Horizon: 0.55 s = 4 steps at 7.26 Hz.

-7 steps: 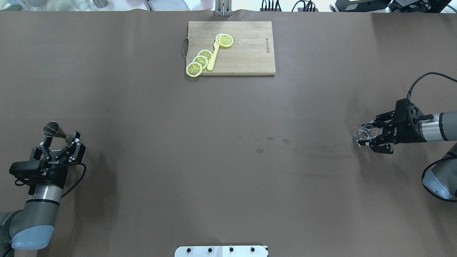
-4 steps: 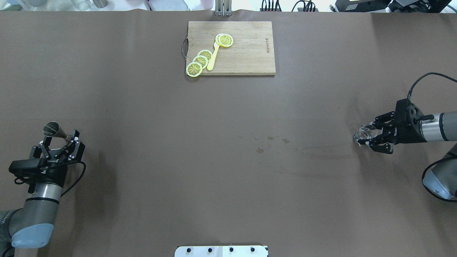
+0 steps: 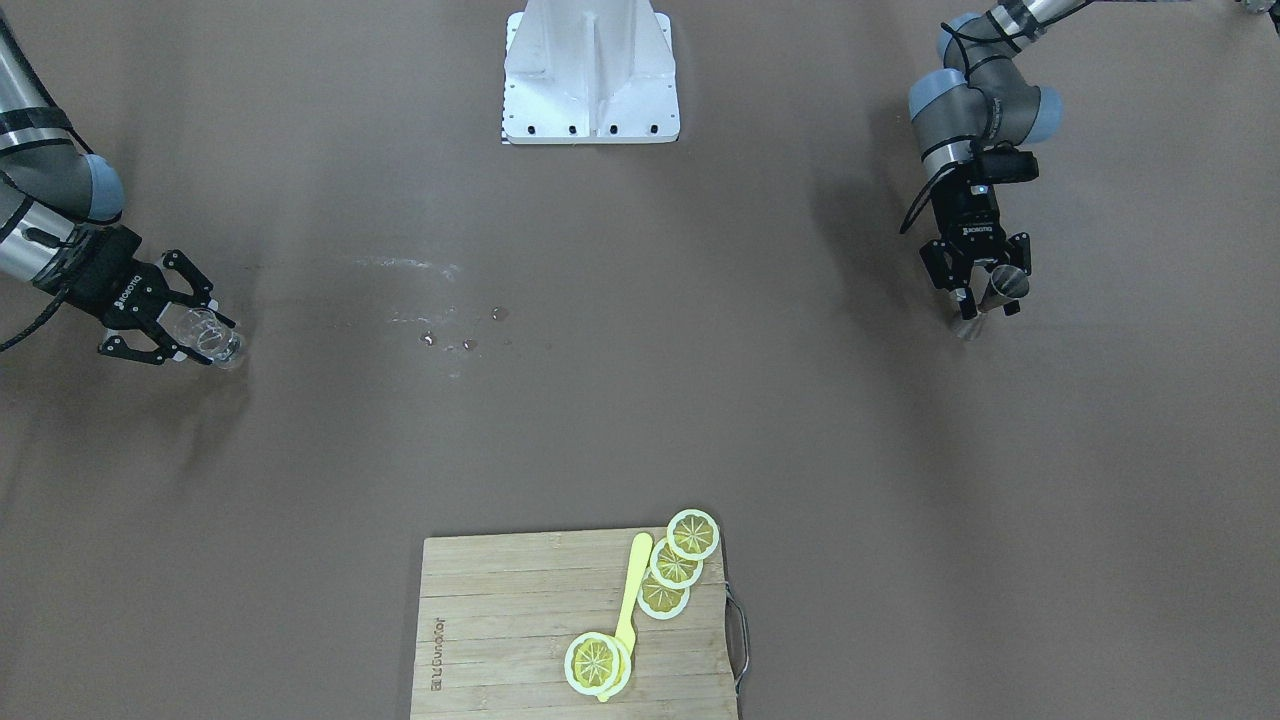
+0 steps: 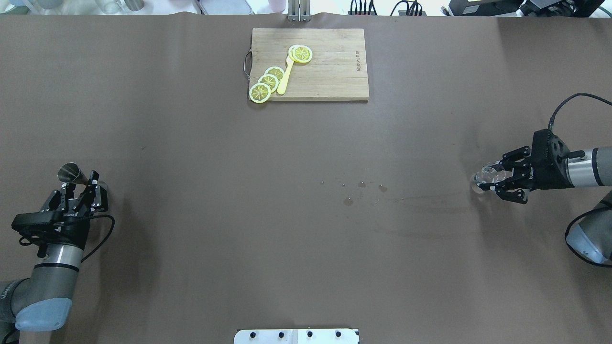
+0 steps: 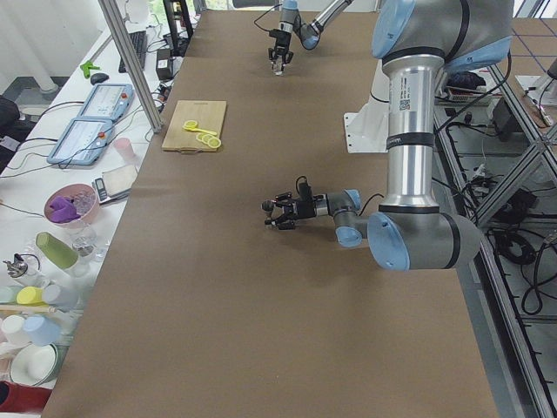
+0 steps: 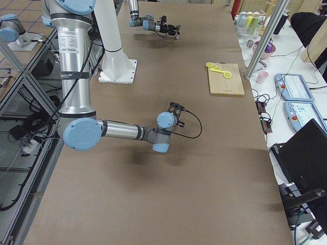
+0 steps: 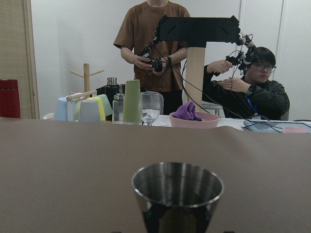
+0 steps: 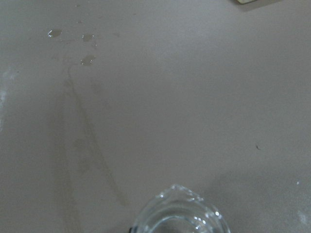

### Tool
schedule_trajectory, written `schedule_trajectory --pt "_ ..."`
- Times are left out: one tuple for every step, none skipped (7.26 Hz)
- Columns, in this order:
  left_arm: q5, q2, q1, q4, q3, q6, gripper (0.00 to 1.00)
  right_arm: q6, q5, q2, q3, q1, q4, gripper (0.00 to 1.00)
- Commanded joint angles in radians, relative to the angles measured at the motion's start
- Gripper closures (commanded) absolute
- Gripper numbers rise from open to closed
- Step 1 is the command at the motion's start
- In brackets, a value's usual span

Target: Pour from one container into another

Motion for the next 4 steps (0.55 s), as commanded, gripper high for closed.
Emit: schedule_trajectory --pt "0.000 0.000 0.000 0.001 0.000 0.001 0.56 0.000 0.059 0.007 0.015 0.041 -0.018 1.00" --pt "0.000 0.000 0.000 0.001 0.000 0.001 0.57 0.000 0.097 0.019 0.016 0.068 -0.056 1.00" --pt "0.000 0.000 0.000 0.001 0.000 0.001 0.59 0.000 0.143 0.051 0.025 0.102 -0.118 1.00" --pt "0.000 -0.001 0.000 0.001 0.003 0.001 0.63 -0.002 0.156 0.082 0.034 0.113 -0.166 1.00"
